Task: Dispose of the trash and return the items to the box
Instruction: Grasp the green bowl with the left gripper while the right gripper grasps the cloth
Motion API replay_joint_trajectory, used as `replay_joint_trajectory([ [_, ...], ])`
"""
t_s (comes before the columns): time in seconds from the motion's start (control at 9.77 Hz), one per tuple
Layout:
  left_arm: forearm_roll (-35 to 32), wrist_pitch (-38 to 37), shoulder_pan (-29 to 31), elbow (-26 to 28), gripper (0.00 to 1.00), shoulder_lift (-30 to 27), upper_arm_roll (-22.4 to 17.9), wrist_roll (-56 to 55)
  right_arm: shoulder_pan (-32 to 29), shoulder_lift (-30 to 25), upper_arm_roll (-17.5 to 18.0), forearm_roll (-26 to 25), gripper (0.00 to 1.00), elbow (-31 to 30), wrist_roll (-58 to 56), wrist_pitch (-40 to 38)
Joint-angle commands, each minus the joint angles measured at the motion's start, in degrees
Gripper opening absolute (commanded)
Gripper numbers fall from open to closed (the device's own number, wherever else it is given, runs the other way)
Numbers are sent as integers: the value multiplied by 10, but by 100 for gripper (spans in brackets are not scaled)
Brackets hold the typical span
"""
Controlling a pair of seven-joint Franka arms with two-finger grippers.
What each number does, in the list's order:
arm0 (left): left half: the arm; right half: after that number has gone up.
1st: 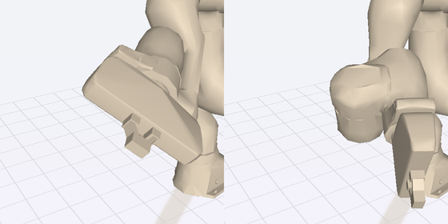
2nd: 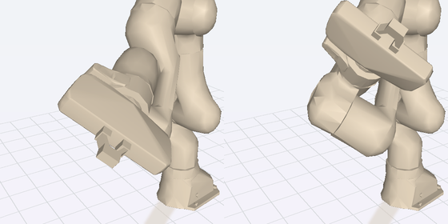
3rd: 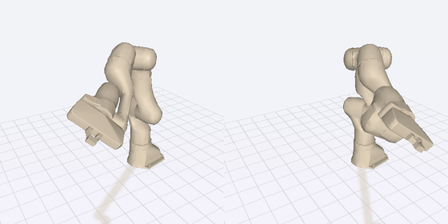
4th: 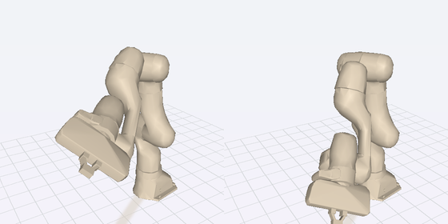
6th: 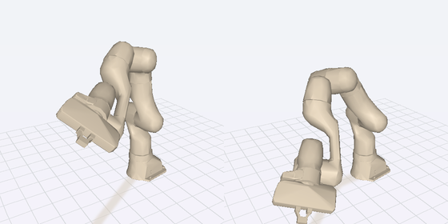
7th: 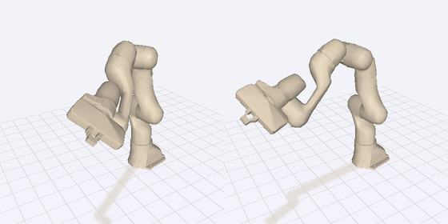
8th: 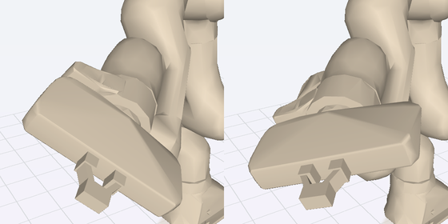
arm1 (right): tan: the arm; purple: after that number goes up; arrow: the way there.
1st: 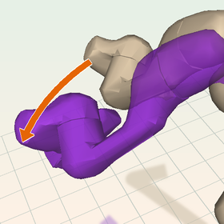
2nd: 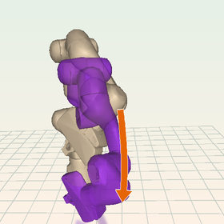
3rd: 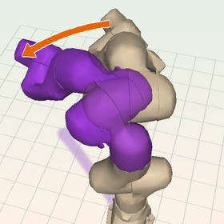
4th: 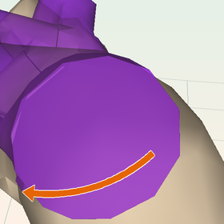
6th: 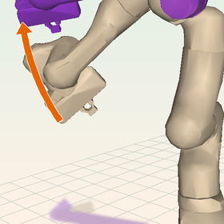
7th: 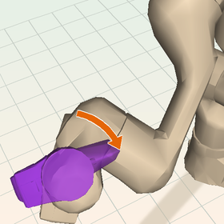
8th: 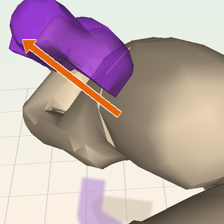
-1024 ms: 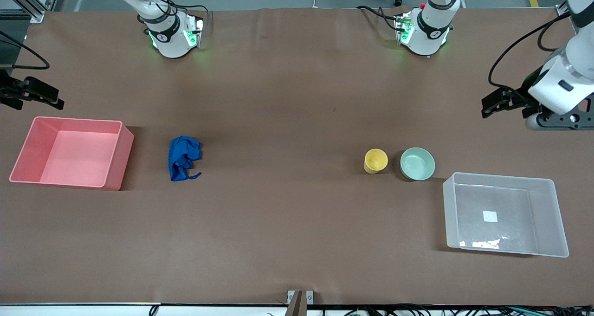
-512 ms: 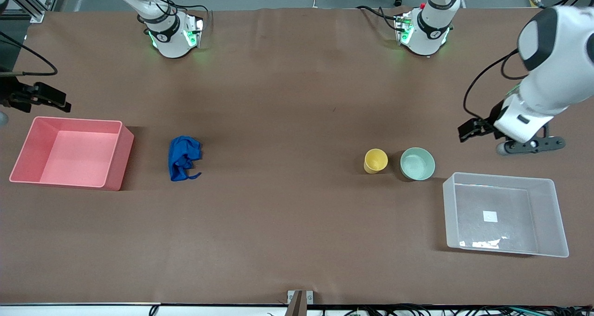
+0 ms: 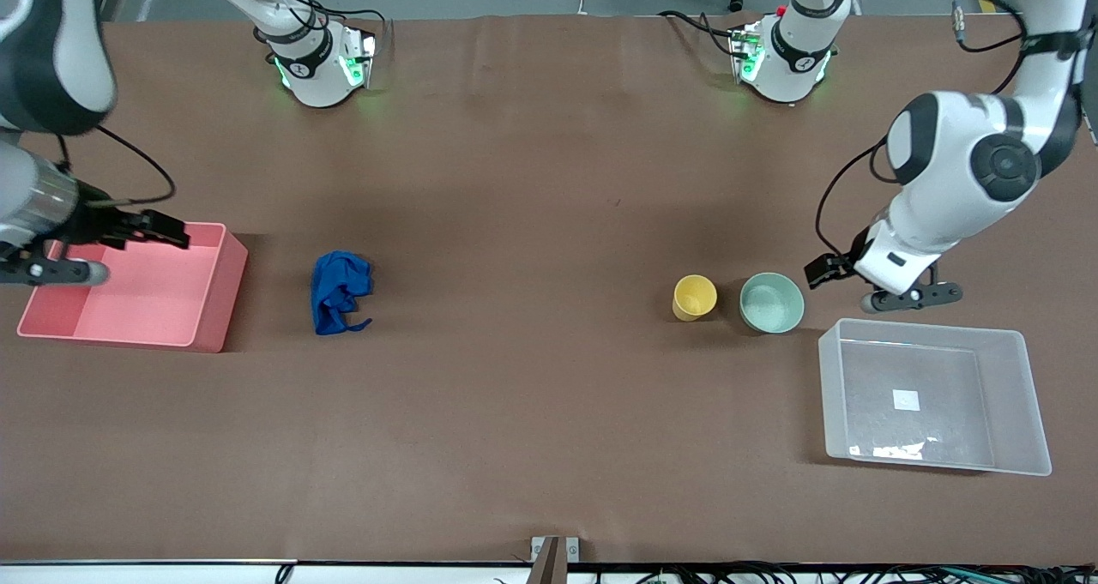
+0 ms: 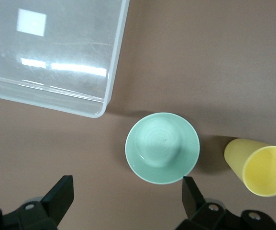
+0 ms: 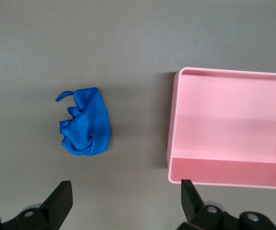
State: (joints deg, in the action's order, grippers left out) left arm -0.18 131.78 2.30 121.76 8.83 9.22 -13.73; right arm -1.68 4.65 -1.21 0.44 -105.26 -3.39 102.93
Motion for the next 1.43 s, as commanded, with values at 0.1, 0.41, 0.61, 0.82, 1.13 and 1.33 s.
replay_joint_trajectory([
  [0.1,-3,63,3,37,93,57,1,-9,33,27,1,6,100,-57,4,72],
  [0.41,-3,100,10,35,81,114,0,-9,75,61,1,7,99,-129,37,181],
  [0.61,-3,126,11,31,68,141,0,-8,97,97,1,7,99,-145,47,230],
  [0.82,-3,127,11,30,42,153,0,-9,106,124,2,7,99,-161,47,278],
  [1.13,-3,126,10,20,2,163,0,-15,120,157,2,8,95,-183,50,345],
  [1.33,-3,121,10,17,0,134,1,-18,122,171,2,8,91,-195,53,379],
])
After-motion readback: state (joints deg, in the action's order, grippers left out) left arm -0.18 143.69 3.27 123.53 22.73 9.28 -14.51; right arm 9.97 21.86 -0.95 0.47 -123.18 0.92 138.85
